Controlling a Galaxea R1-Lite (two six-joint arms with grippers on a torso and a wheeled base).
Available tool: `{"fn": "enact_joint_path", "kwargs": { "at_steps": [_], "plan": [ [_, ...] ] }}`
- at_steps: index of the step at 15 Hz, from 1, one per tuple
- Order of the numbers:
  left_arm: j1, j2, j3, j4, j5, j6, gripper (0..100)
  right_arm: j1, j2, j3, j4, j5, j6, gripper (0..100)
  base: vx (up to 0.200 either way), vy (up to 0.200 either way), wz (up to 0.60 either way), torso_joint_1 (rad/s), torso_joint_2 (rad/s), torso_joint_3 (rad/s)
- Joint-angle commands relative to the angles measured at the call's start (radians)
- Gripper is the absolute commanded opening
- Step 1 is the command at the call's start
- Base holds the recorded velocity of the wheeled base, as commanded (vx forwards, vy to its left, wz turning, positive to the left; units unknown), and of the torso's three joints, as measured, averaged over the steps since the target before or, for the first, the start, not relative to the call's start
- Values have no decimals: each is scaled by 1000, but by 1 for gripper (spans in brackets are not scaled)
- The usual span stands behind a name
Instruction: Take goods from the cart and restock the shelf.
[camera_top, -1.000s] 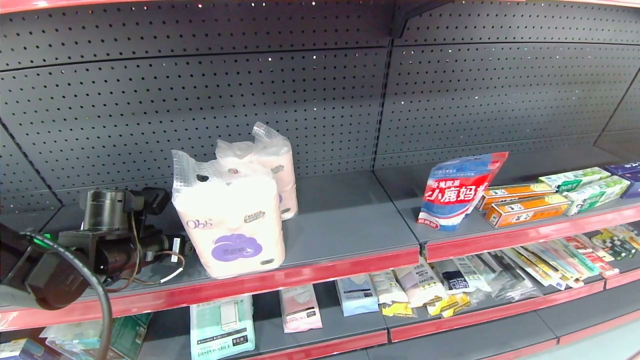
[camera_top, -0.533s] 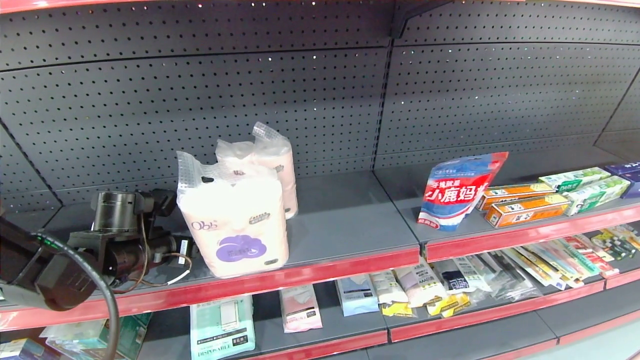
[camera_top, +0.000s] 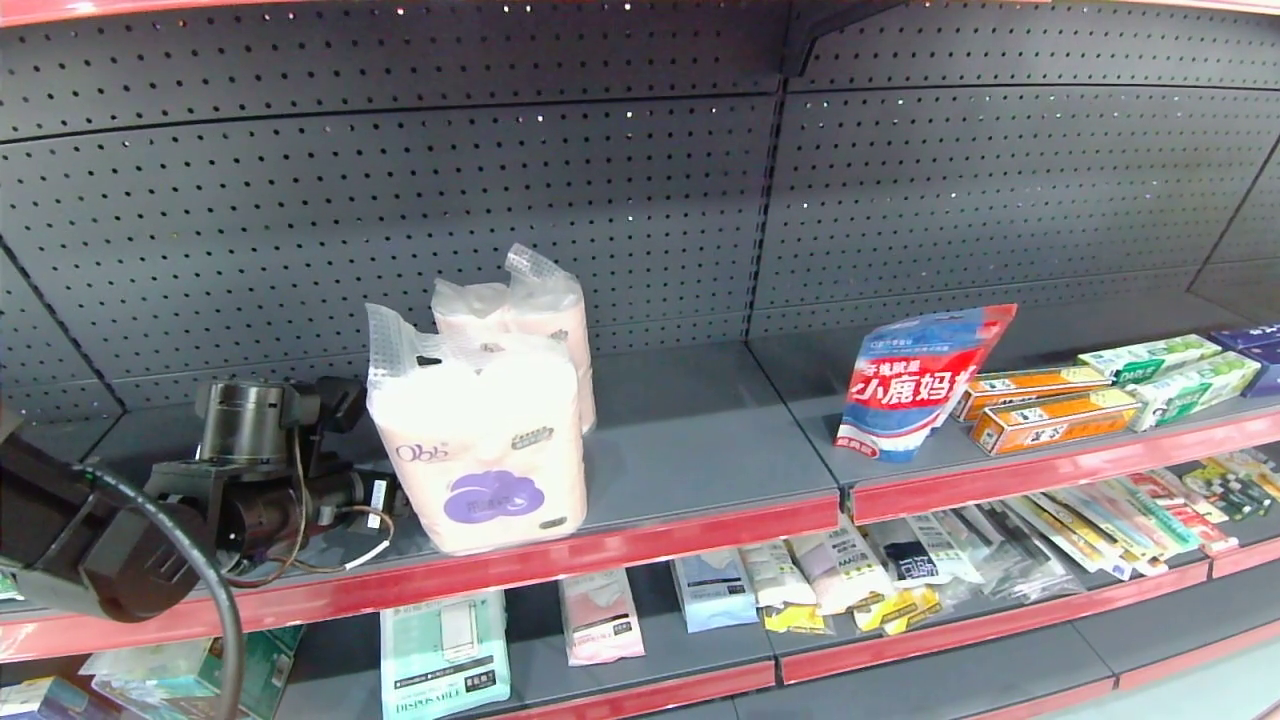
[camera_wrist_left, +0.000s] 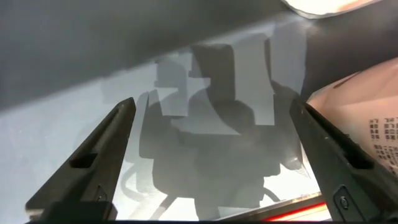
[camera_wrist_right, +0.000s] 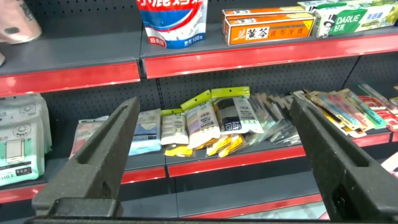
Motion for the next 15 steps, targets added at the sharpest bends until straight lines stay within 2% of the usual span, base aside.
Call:
{"fn": "enact_joint_path", "kwargs": {
  "at_steps": [1, 9, 13, 15],
  "plan": [
    [-6, -2, 0, 0, 0, 0, 100, 0, 2, 0, 0, 0, 1, 100, 0, 0, 0, 0, 0, 0],
    [-24, -1, -2, 2, 0, -2, 100, 0, 1, 0, 0, 0, 0, 100, 0, 0, 0, 0, 0, 0],
    [-21, -2, 0, 0, 2, -2, 100, 0, 2, 0, 0, 0, 0, 100, 0, 0, 0, 0, 0, 0],
    [-1, -10, 0, 2, 25, 3, 100, 0, 1, 0, 0, 0, 0, 100, 0, 0, 0, 0, 0, 0]
  ]
}}
